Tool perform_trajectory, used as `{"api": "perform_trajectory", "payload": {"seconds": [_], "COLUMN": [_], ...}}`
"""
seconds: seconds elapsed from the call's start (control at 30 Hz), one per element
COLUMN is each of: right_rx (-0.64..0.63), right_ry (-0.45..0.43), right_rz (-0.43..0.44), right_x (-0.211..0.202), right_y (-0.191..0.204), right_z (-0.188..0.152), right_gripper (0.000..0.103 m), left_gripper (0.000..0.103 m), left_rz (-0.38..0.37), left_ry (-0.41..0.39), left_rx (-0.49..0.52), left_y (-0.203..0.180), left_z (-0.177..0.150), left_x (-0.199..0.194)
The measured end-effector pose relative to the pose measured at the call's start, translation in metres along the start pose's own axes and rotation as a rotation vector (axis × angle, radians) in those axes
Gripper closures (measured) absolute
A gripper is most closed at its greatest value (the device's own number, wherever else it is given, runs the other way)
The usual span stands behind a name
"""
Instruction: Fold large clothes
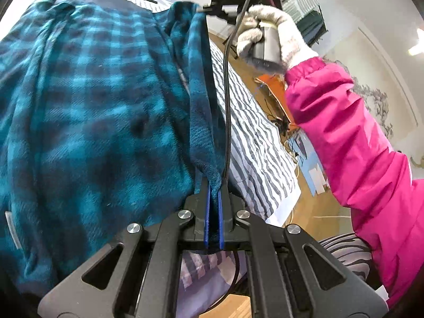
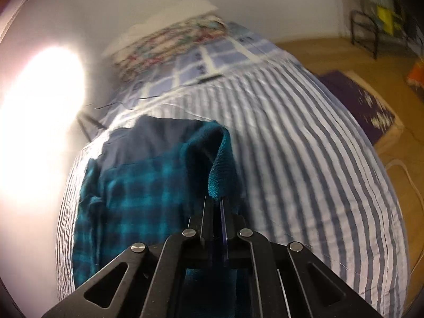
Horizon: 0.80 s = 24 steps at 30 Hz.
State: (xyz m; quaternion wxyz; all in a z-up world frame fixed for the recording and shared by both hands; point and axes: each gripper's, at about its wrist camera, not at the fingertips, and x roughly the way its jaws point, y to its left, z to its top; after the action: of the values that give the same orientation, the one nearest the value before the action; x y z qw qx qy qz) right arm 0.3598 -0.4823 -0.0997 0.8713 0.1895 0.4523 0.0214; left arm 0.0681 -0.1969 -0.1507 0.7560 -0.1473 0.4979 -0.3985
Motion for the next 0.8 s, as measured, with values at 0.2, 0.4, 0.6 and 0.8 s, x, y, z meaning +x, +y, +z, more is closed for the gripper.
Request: {"api": "perform_trajectory", "payload": {"seconds": [0.2,0.4,0.6,0.8], "right_rx": [-0.198,-0.345,-0.364,-0.305], "right_ry": [0.032,0.127,0.207,0.126], "right_rz": [-0.025,-0.084,-0.089,0.025], "right_x": [0.029,0.108,0.155,0.075], "right_y": [0.085,0.141,0.14,0.121], "right_z": [0.008,-0.009,-0.032,-0.021], "right_gripper": [0.101,0.101,0.094,0.076], "left_gripper": [0.101,0.101,0.101,0.083], "left_rz": [0.009,0.026,0.032,0.078], "left_ry": [-0.014,0.014,0.027,0.007], "left_rx": [-0.092,-0.174,-0.176,-0.176], "left_y": [0.03,0.063,0.065,0.06], "left_z": [-0.01,-0.019,-0.024,-0.025], "left_x": [-0.011,-0.007,-0.008,-0.03]}}
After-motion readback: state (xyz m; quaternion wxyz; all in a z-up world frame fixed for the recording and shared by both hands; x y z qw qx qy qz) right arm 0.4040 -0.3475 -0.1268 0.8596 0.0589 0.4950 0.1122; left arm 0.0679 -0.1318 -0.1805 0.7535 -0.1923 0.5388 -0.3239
